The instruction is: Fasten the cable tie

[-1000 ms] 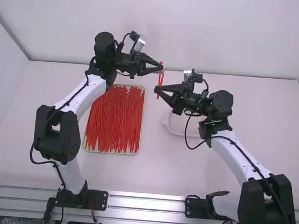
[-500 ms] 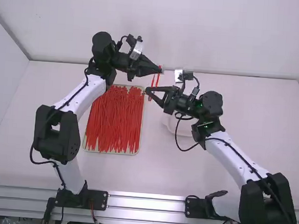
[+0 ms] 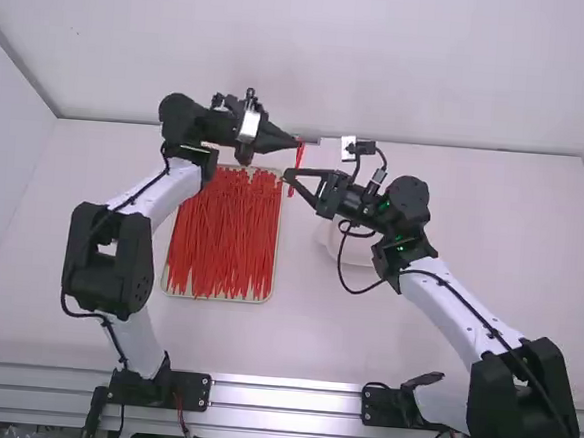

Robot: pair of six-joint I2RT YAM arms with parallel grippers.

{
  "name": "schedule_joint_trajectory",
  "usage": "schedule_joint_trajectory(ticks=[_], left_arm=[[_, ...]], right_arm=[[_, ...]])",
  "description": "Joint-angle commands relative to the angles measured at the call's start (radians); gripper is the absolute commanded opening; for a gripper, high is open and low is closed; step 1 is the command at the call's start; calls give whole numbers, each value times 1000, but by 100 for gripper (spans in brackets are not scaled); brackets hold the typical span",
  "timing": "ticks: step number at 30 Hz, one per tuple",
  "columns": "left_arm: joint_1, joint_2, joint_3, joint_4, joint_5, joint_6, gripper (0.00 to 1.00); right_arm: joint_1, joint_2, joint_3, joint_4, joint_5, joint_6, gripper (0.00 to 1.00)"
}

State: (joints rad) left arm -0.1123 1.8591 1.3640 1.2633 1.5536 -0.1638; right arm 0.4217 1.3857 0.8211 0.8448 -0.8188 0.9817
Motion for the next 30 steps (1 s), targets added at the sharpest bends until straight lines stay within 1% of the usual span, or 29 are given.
schedule_joint_trajectory(ticks=[1,2,3,5,7,11,15,30], left_arm=[[7,-2,-16,108,13,-164,1],[5,-2,-23,177,13,-209,1],[5,-2,-24,195,13,-220,1],[12,-2,-24,284,13,-288,1],[13,-2,-24,303,13,-301,1],[7,-2,-24,241,13,-255,1],[7,-2,-24,168,13,-201,2],[-6,-2,-24,161,13,-206,1]], right_arm=[[-1,1,31,-11,16,16,0],[-2,1,31,-23,25,16,0],[-2,1,31,-25,27,16,0],[-1,1,31,-49,33,11,0],[6,1,31,-49,31,9,0],[38,1,31,-38,35,-3,0],[37,1,31,-42,31,-2,0],[37,1,31,-40,35,2,0]])
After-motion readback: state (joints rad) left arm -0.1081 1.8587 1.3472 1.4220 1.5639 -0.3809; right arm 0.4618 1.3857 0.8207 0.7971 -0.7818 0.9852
